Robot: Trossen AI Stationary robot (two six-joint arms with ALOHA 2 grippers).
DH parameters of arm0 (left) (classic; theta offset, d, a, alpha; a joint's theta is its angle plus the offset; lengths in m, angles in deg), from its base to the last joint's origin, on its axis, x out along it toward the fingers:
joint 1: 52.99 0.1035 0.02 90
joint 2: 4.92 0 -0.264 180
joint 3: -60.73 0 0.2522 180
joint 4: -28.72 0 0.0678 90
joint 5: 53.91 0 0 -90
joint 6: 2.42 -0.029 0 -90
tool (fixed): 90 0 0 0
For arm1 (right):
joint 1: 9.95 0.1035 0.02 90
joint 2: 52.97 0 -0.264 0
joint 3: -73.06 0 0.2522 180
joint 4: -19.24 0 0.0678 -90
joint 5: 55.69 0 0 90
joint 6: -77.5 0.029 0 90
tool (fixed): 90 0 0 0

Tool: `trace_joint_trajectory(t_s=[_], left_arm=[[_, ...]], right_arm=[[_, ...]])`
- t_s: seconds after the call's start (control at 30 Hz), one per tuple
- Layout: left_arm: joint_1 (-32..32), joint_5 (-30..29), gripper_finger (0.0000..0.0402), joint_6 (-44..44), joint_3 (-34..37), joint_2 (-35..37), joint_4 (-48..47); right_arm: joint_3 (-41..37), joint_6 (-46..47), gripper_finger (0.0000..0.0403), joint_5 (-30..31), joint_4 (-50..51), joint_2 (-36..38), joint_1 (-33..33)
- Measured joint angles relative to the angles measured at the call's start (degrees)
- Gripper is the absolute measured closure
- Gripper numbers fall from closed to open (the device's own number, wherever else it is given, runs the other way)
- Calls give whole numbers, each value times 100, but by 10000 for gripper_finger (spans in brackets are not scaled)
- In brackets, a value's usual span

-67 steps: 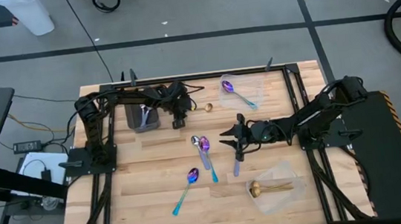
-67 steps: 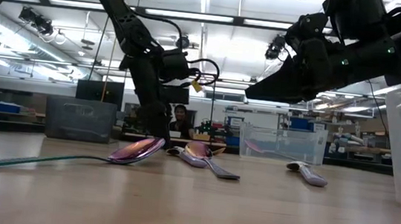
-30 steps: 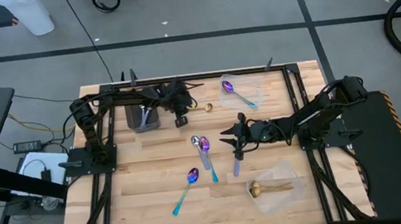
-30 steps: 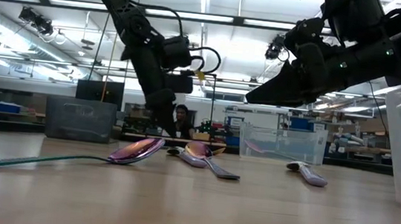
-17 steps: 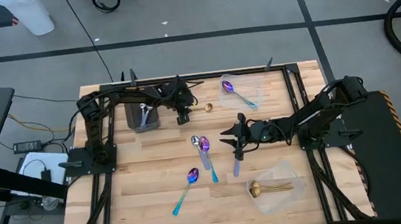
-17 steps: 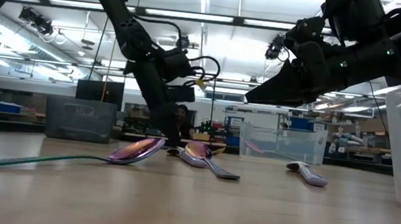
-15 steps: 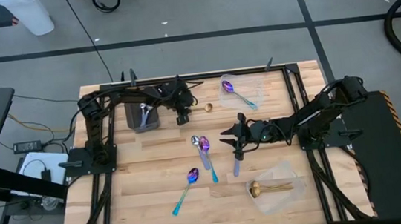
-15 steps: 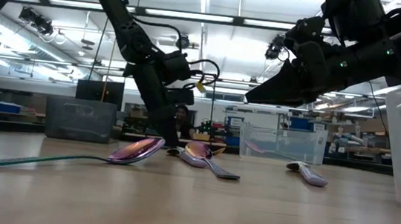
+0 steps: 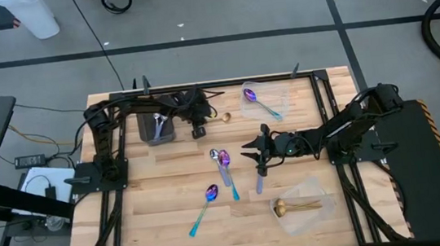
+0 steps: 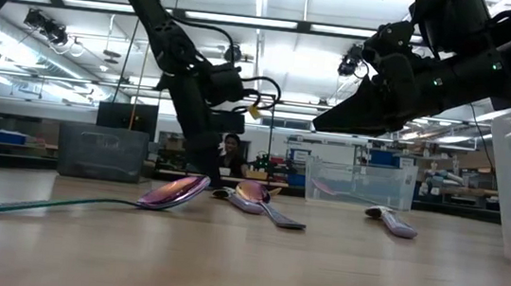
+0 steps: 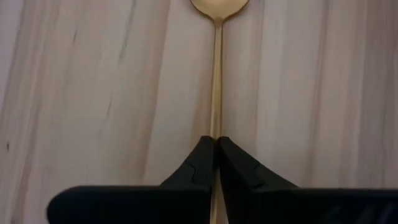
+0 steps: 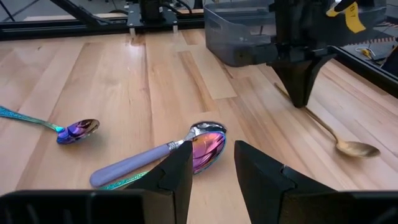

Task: Sort silverware by color (type)
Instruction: Put the yellow spoon into the bottom transparent bin

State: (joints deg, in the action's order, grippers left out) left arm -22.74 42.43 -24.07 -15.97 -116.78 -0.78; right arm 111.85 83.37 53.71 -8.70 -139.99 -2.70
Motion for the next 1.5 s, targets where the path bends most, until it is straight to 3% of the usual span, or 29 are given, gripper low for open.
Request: trace_joint_trajectory(t_s=[0.43, 0.67, 0.87, 1.03, 1.27, 1.5], left_arm=[[-3, 393, 383, 647, -146, 231, -533], [-19, 625, 383, 756, -186, 549, -348], [-35, 1149, 383, 803, -188, 632, -237], [-116, 1668, 383, 1057, -190, 634, 805], [-434, 1712, 383, 1339, -192, 637, 3196], [-728, 1726, 383, 1346, -199, 651, 4810]], right_arm=[[0, 237, 274, 2, 140, 44, 1], [2, 297, 274, 155, 280, 101, -44], [2, 578, 274, 157, 489, 98, -140], [-41, 708, 272, 210, 584, 94, -302], [-242, 765, 260, 532, 665, 190, -304], [86, 620, 253, 1265, 1994, 1561, -460]])
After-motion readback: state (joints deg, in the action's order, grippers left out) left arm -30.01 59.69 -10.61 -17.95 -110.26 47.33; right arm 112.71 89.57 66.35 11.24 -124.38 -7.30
